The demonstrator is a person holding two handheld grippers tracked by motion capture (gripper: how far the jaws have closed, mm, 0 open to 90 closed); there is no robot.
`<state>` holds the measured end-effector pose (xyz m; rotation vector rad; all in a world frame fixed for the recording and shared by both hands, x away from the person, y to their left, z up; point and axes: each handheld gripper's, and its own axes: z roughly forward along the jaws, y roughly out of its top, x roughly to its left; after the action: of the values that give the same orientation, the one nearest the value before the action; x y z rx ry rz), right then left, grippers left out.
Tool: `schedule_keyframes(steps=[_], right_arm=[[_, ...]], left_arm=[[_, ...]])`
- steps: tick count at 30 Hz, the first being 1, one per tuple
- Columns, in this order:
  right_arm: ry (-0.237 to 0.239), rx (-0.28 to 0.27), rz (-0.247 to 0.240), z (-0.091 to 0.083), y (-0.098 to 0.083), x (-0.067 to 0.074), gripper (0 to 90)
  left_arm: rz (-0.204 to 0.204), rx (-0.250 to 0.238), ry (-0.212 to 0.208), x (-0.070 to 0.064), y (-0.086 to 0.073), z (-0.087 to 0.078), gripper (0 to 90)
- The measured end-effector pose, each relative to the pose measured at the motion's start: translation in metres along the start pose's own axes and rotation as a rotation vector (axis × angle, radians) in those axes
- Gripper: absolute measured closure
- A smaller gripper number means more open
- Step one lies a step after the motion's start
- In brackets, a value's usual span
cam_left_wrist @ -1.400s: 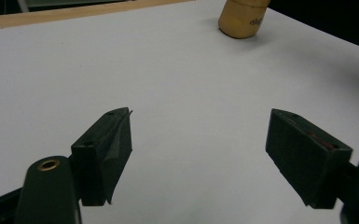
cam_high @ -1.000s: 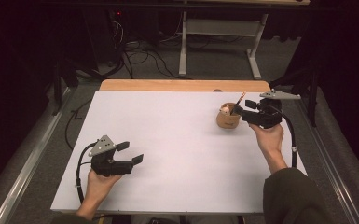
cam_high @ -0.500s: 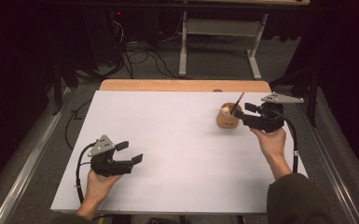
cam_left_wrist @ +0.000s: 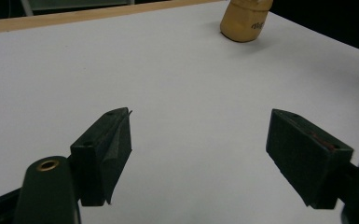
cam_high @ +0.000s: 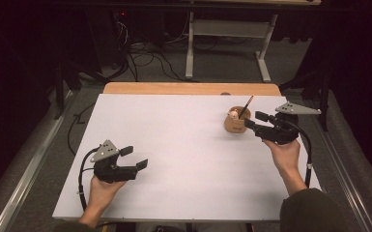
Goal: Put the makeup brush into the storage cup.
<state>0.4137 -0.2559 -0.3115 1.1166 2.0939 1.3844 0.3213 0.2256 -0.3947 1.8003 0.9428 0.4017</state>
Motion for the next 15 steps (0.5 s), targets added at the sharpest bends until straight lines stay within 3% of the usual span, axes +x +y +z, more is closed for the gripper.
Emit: schedule_keyframes(steps=[15], right_arm=[[0.032, -0.025, 0.005, -0.016, -0.013, 0.009, 43.5]], left_arm=[[-0.007, -0.001, -0.003, 0.000, 0.000, -0.001, 22.5]])
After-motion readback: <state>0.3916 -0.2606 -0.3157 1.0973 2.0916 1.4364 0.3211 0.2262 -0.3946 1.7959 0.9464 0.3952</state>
